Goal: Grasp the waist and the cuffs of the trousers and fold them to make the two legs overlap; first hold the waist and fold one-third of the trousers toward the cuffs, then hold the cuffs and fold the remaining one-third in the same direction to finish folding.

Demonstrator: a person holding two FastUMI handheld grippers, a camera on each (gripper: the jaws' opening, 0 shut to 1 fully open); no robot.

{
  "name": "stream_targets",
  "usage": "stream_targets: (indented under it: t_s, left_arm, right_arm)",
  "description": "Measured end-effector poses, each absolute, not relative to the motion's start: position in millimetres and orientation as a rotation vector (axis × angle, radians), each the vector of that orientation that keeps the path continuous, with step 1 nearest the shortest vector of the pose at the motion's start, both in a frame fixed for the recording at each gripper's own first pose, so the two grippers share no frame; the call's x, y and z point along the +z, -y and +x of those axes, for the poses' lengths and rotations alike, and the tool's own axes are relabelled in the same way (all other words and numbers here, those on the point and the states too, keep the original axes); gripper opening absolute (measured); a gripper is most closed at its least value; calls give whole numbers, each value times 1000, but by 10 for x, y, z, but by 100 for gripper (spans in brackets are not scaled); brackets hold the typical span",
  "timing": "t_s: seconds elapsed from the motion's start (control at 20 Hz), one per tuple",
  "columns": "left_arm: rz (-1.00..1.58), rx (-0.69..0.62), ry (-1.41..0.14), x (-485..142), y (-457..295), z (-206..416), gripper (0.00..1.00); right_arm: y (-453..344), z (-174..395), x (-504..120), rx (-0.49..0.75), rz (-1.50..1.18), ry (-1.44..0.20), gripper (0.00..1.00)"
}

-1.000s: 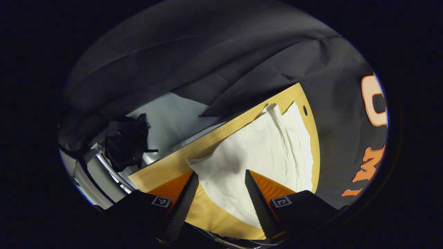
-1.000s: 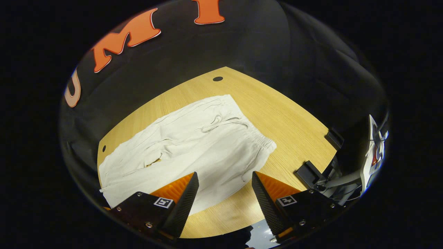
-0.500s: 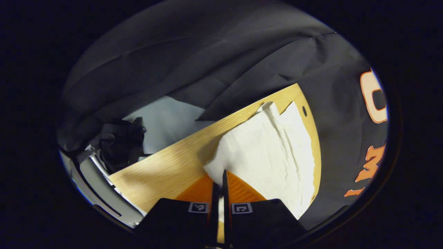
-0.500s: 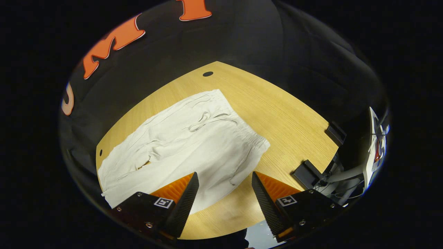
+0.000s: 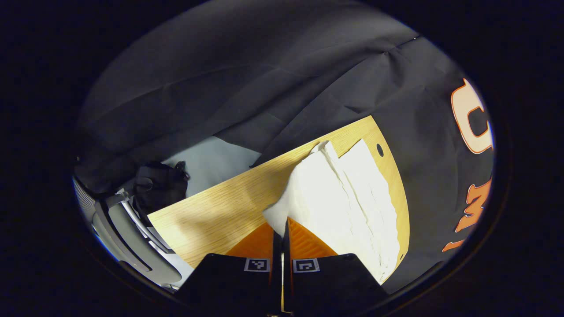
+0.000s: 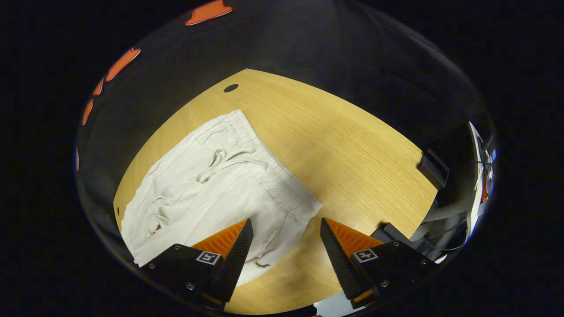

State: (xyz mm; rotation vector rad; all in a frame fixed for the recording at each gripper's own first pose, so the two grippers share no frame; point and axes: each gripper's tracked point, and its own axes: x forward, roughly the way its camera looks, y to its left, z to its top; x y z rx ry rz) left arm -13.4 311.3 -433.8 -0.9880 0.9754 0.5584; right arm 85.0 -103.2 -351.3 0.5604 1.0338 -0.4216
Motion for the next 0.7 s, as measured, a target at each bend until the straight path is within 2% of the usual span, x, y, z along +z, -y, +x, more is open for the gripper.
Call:
stream_targets:
  t_s: [0.35, 0.55, 0.6, 0.7]
  left_arm:
    - [-932, 546, -982, -4094, -3020, 70, 5]
    - [-920, 540, -987, -4059, -2955, 96, 5]
    - [-920, 541, -986, -4042, -2952, 104, 5]
    - [-930, 540, -974, -4029, -2935, 96, 5]
  right_arm:
    - [1137, 888, -3709, -489, 649, -1122, 75]
    - [1019, 893, -3800, -510, 695, -1176, 72]
    - [1046, 909, -3860, -529, 700, -1174, 68]
    - [1063, 899, -3839, -558, 739, -1182, 53]
